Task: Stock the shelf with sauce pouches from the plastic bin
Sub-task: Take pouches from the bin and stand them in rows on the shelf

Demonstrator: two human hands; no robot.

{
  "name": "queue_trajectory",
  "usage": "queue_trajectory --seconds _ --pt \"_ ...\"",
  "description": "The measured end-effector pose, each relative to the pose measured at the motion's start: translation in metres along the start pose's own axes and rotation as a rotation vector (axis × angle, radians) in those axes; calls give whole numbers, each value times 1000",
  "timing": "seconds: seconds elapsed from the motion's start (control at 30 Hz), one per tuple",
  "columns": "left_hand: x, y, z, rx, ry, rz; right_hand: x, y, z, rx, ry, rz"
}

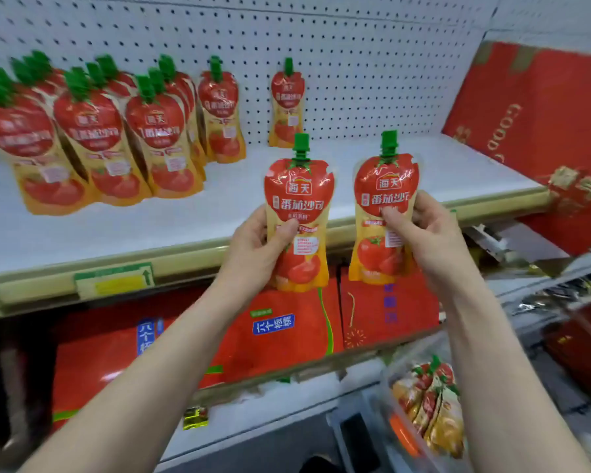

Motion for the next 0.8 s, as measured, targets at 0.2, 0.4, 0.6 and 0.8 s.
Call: queue_trajectory --seconds 0.2,0.4,0.6,0.8 --pt "74 -22 39 -172 -11 307 -45 -114 -47 109 82 -216" --pt "126 -33 34 -198 -28 586 -98 -216 -24 63 70 -318" --pt "146 -41 19 -174 -31 717 -153 -285 24 25 37 -331" --pt "155 -46 17 -176 -55 739 -182 -316 30 32 105 -327"
Point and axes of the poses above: each hand's wrist, its own y-axis away from the middle knuckle, its own x-axis out of the back of the hand, z = x × y, the point moved 2 cm from there along -y, towards the middle knuckle, and after that the axes turned 10 degrees about -z, right-handed, at the moved point
